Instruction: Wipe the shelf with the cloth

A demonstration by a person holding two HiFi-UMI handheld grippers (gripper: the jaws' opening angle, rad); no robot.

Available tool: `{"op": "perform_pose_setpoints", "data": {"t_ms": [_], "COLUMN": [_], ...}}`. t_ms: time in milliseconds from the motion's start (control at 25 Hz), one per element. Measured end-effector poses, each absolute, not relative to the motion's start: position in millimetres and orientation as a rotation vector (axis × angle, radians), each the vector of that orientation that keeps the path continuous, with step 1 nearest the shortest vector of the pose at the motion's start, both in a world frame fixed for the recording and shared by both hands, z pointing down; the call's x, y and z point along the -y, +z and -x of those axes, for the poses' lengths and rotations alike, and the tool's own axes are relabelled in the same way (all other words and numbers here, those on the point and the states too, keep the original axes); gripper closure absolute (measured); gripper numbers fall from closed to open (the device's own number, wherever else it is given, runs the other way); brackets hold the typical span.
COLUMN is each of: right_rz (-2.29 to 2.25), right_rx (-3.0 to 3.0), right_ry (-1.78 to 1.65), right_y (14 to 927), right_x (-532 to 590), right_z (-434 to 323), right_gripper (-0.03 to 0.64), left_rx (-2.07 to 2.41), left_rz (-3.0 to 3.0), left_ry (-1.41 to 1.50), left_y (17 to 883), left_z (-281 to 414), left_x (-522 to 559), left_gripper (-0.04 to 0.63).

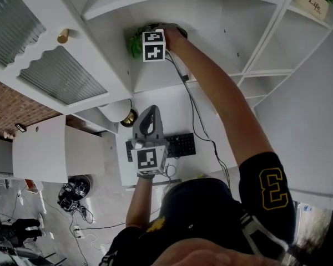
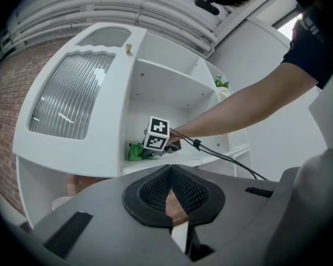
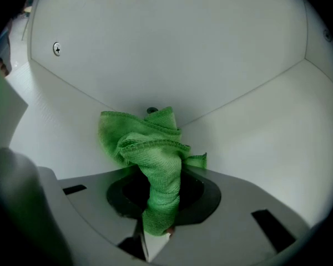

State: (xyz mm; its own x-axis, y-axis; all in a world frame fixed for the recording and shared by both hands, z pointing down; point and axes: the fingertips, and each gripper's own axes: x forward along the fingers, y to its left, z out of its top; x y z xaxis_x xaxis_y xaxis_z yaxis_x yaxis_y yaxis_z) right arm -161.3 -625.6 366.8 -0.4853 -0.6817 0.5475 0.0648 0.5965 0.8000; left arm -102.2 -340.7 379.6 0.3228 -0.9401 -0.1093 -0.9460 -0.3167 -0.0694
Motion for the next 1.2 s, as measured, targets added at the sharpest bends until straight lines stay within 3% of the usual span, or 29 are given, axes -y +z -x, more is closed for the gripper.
{"op": "perform_pose_setpoints", "data": {"t_ms": [1200], "right_rz": [-0.603], "right_rx": [1.787], "right_ry": [-0.854], "right_y": [368.2], "right_x": [641.6], "right_z": [52.8], "right_gripper": [0.541], "left_rx": [-1.669], "left_rz": [2.516], "left_ry": [0.016], "left_y": [391.2], "left_z": [68.1], "left_x": [338.0], "left_gripper": [0.577]}}
